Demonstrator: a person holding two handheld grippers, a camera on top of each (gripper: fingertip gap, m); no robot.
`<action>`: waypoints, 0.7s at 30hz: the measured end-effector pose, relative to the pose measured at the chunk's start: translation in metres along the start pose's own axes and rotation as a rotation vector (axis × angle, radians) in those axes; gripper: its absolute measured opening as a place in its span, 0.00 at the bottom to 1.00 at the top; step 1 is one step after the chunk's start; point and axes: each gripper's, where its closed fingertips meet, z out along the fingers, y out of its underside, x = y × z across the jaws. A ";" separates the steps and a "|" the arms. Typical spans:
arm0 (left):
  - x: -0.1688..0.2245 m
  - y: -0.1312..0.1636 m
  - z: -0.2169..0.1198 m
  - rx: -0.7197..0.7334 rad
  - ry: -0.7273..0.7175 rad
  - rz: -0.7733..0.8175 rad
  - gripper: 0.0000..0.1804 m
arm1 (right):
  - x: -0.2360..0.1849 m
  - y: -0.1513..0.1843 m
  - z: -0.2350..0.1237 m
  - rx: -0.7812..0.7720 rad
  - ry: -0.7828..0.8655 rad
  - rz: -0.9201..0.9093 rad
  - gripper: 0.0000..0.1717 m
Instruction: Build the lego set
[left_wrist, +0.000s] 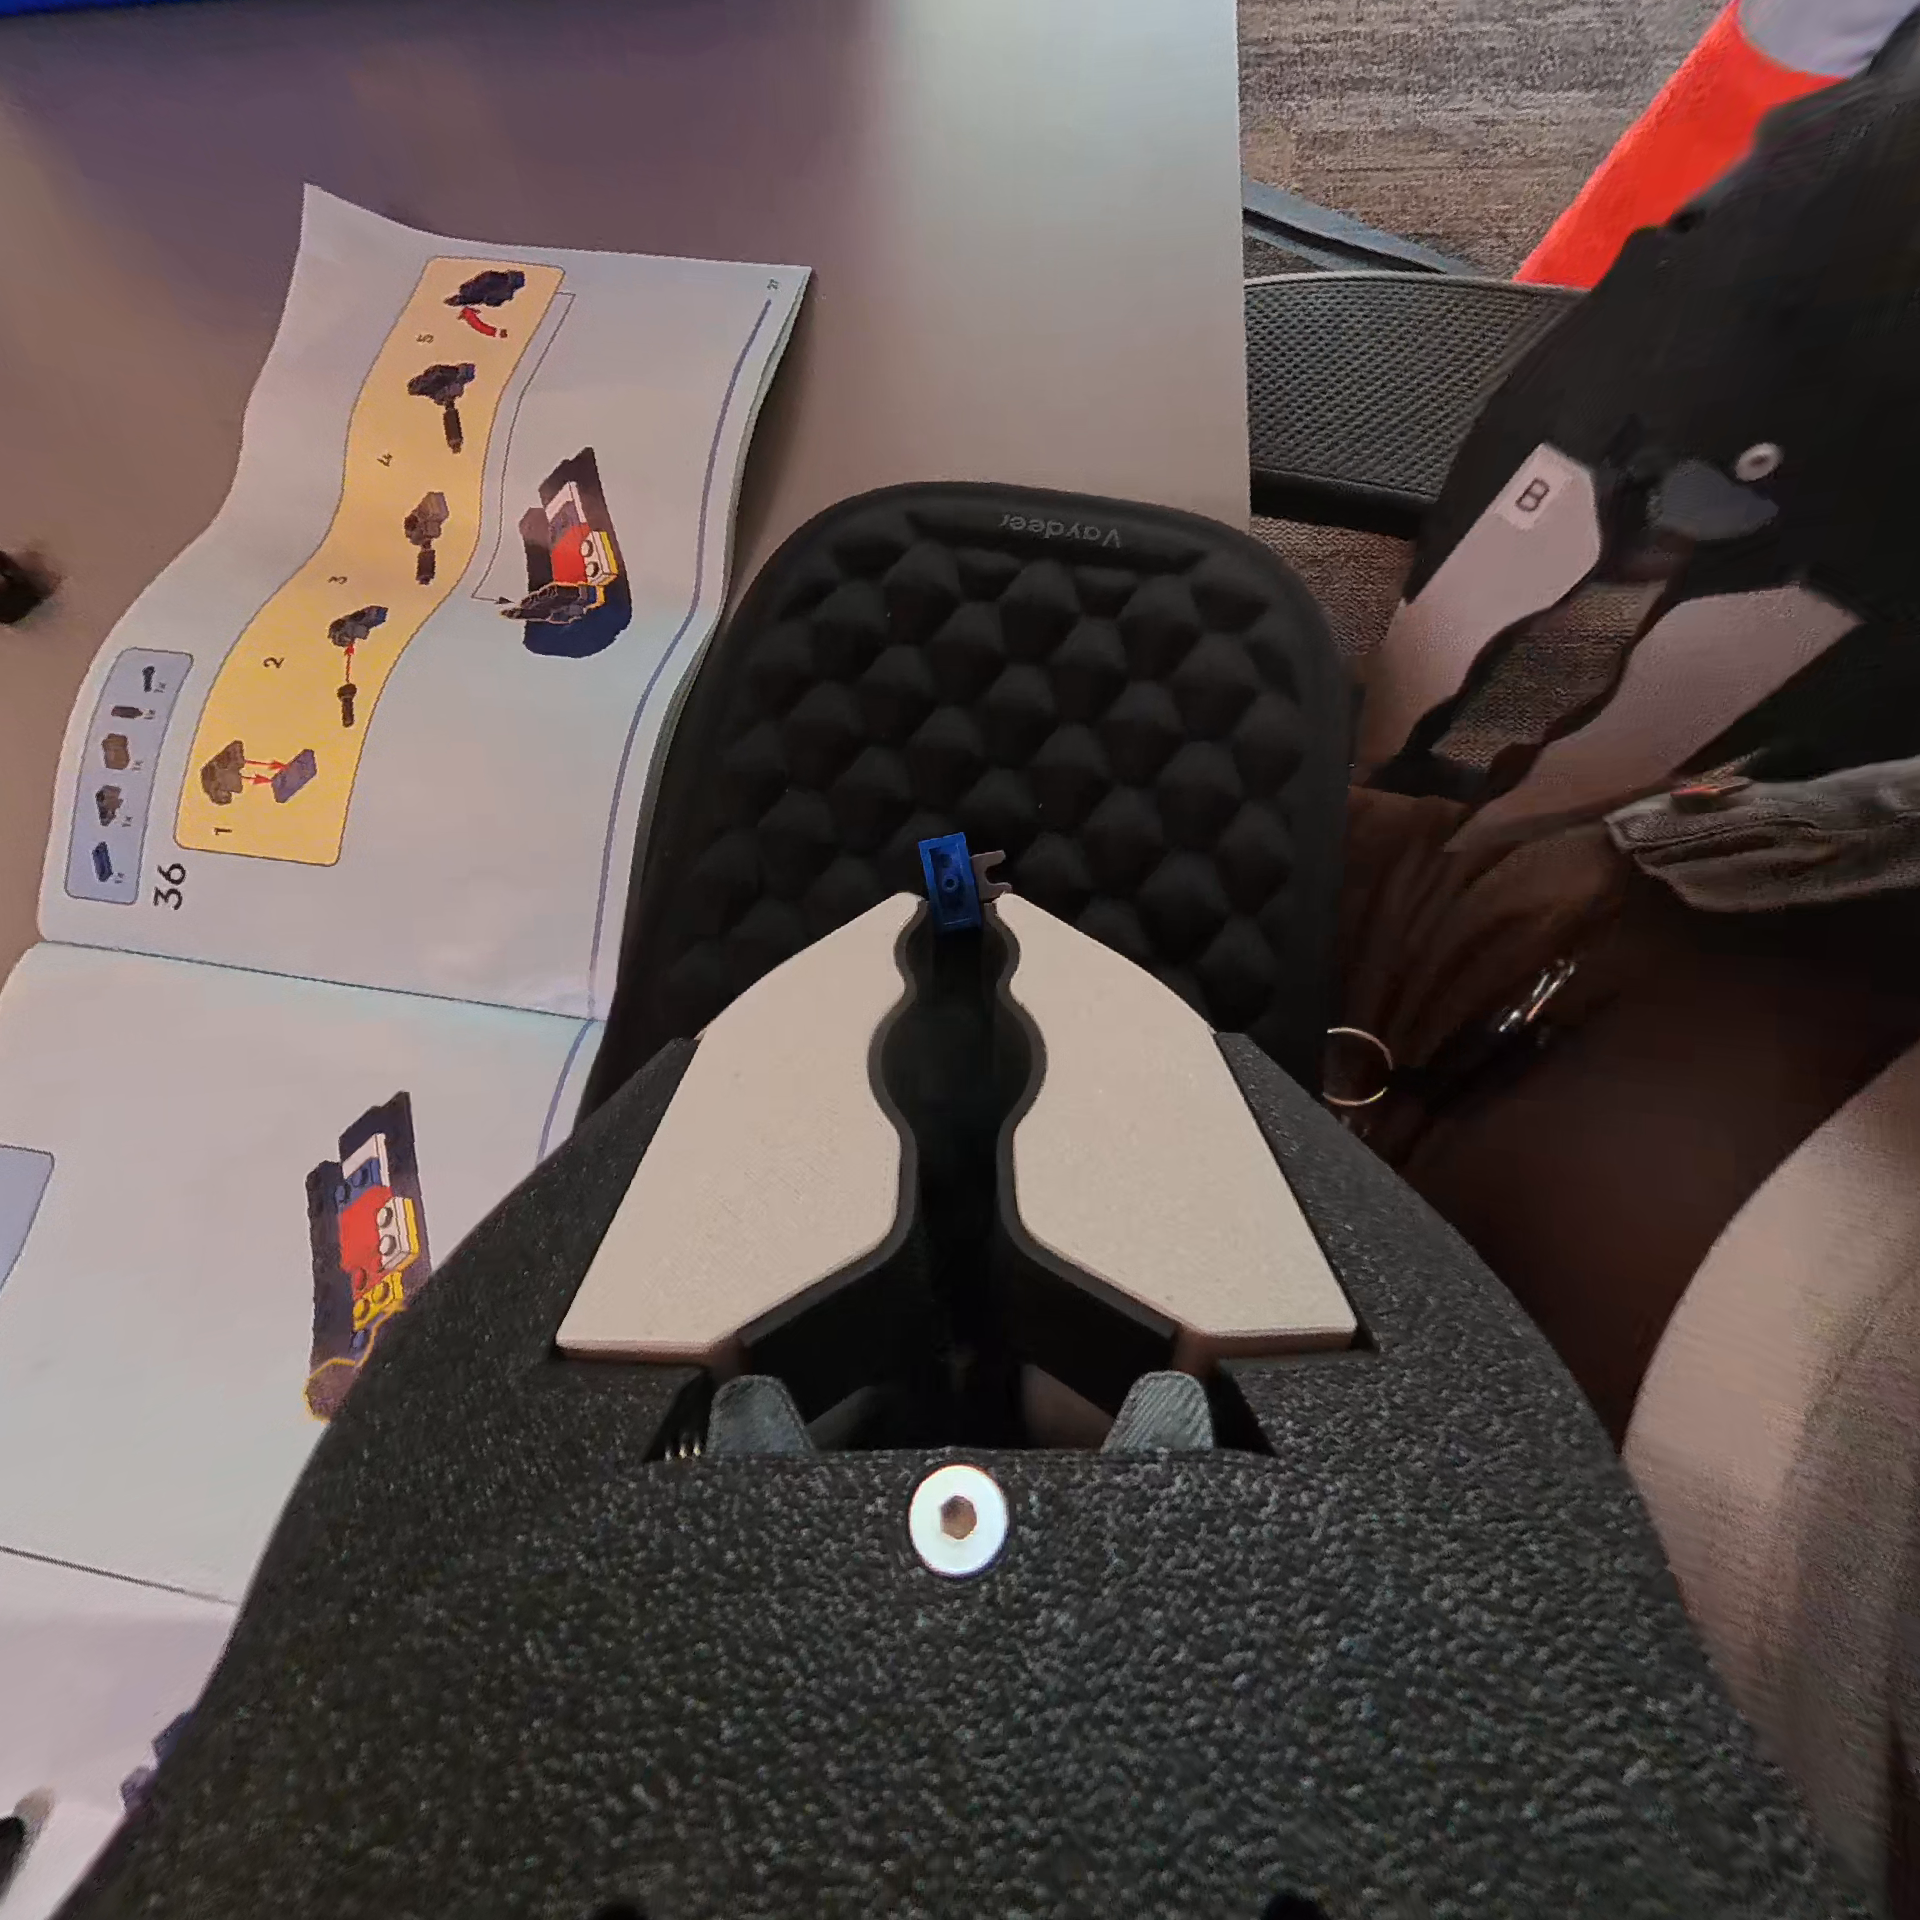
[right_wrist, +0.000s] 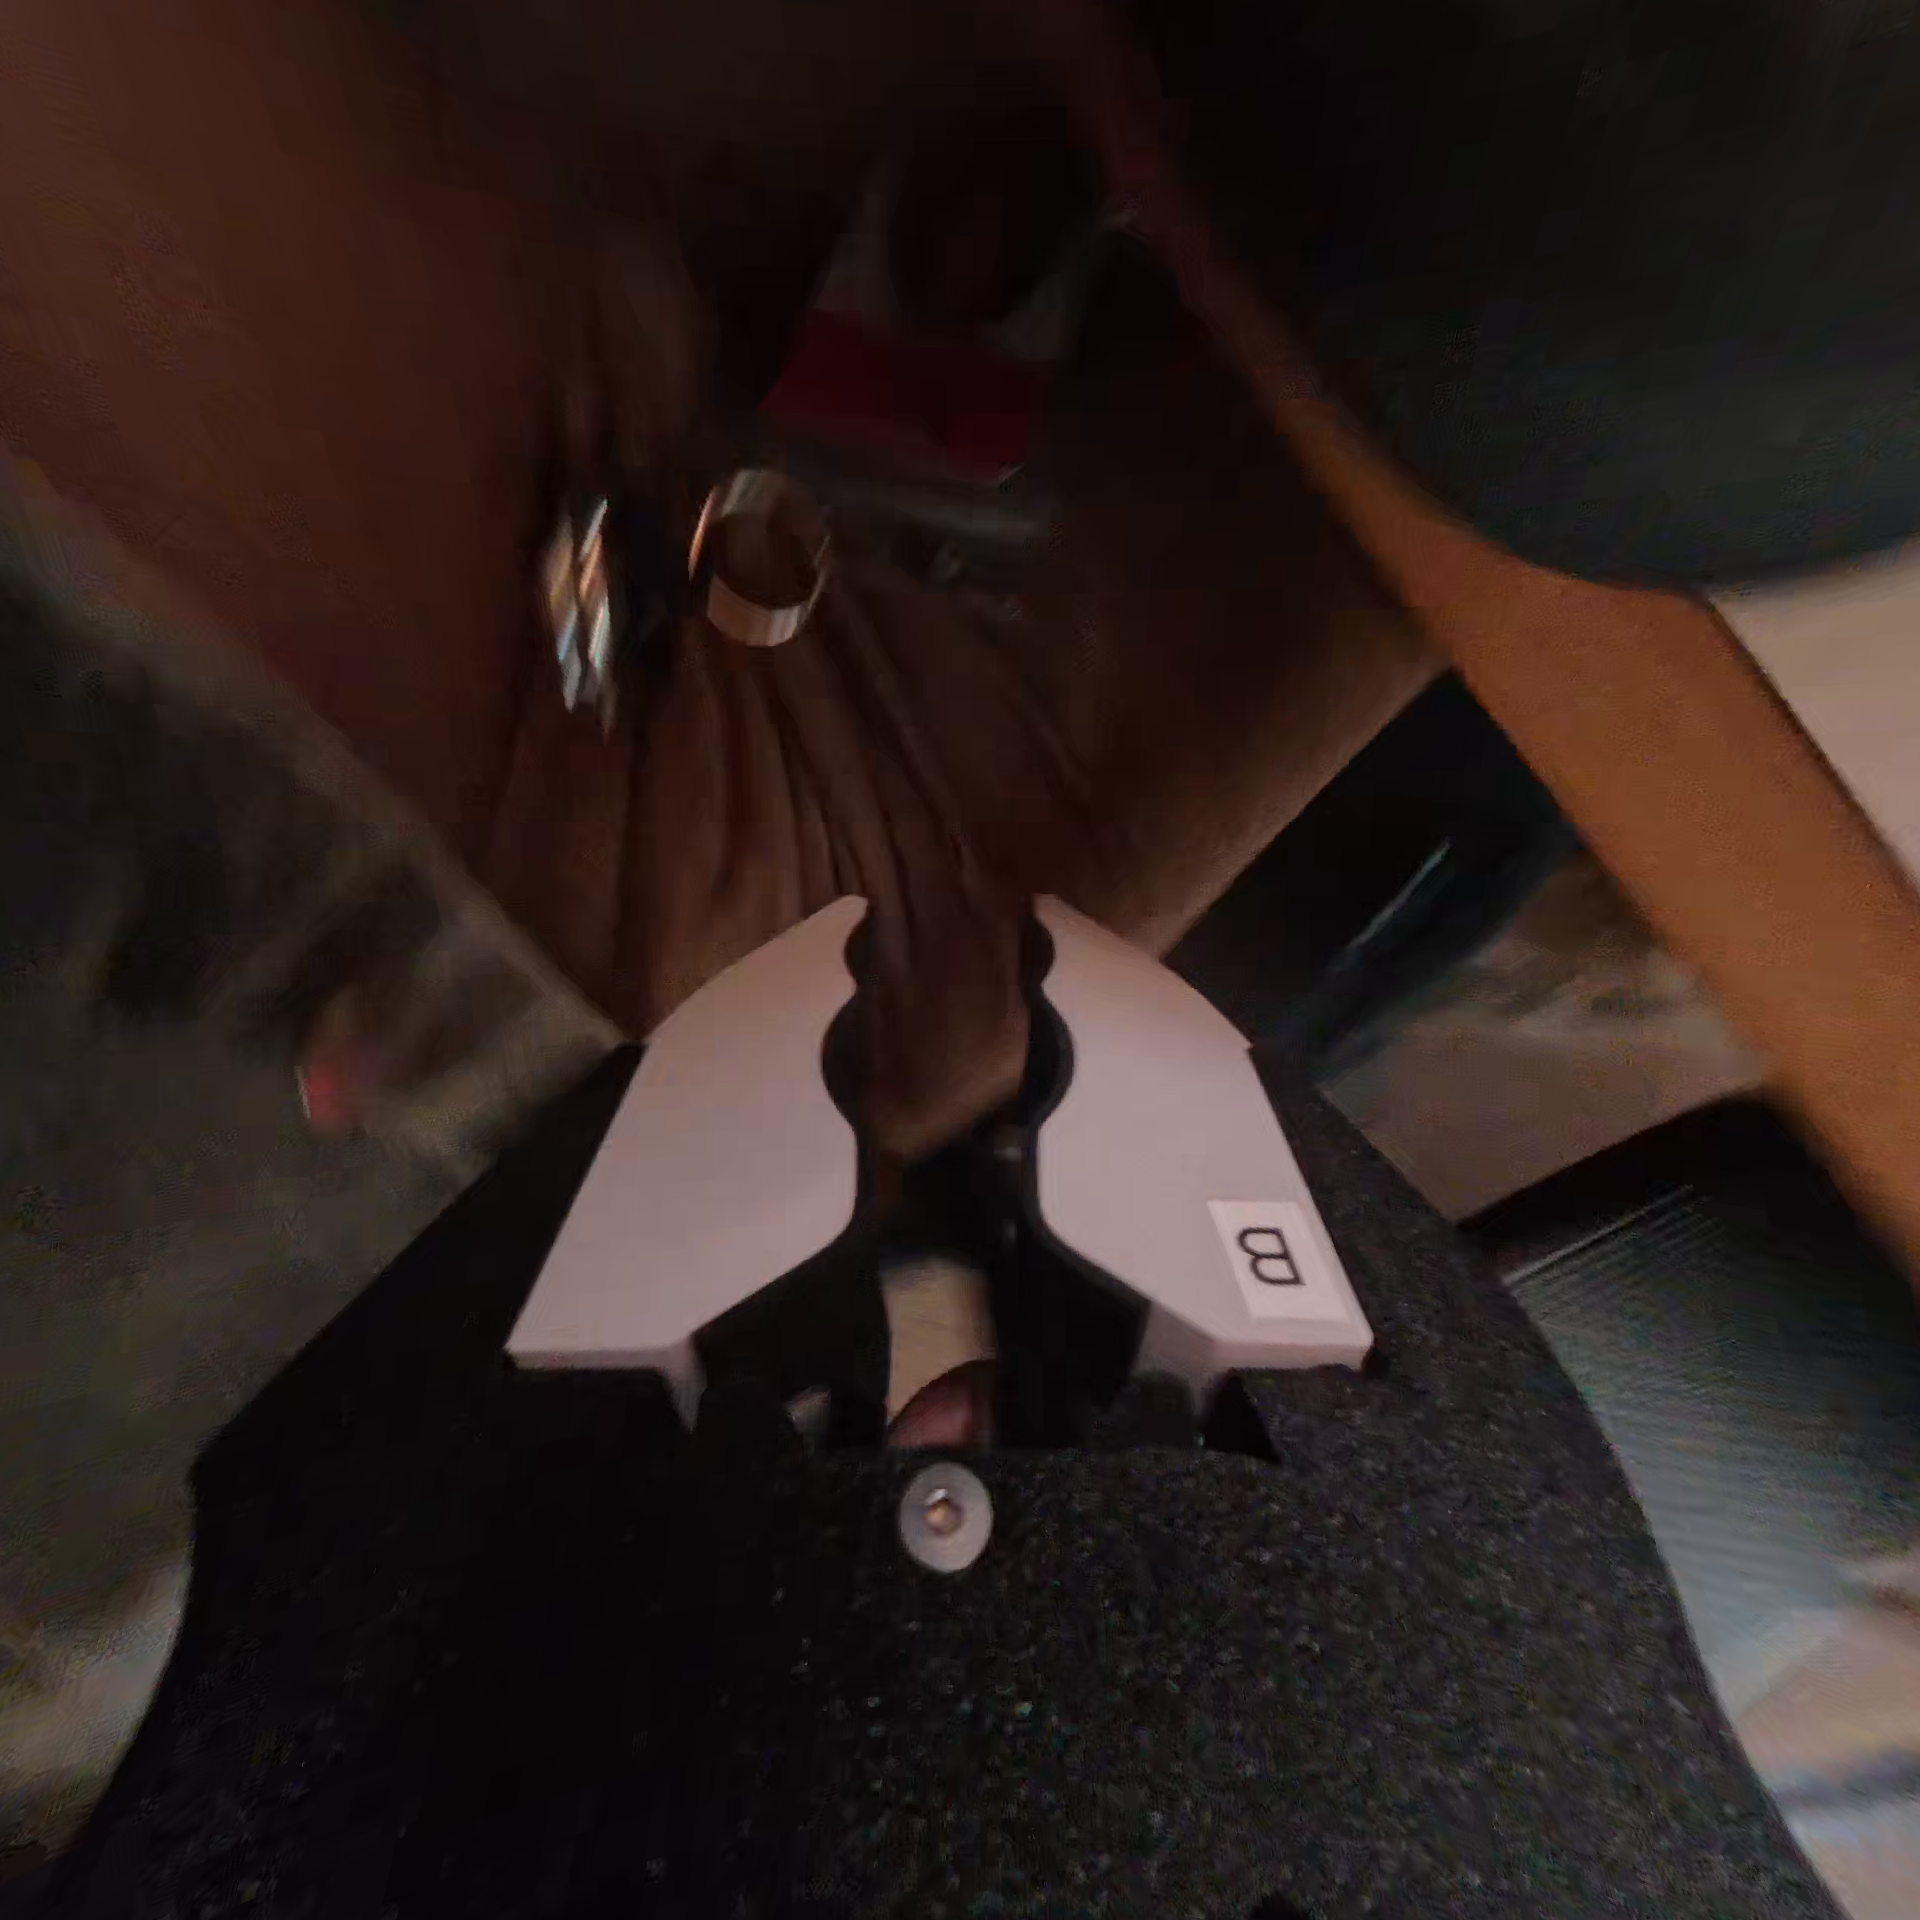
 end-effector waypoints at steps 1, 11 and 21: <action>0.000 0.000 0.000 0.002 0.017 -0.002 0.05 | 0.002 -0.008 0.001 0.059 0.030 0.309 0.08; 0.005 -0.004 0.000 0.037 0.192 -0.065 0.05 | 0.032 0.065 0.058 0.106 0.465 0.958 0.08; 0.006 -0.004 0.001 0.048 0.174 -0.024 0.05 | 0.058 -0.061 0.015 0.479 0.564 0.238 0.00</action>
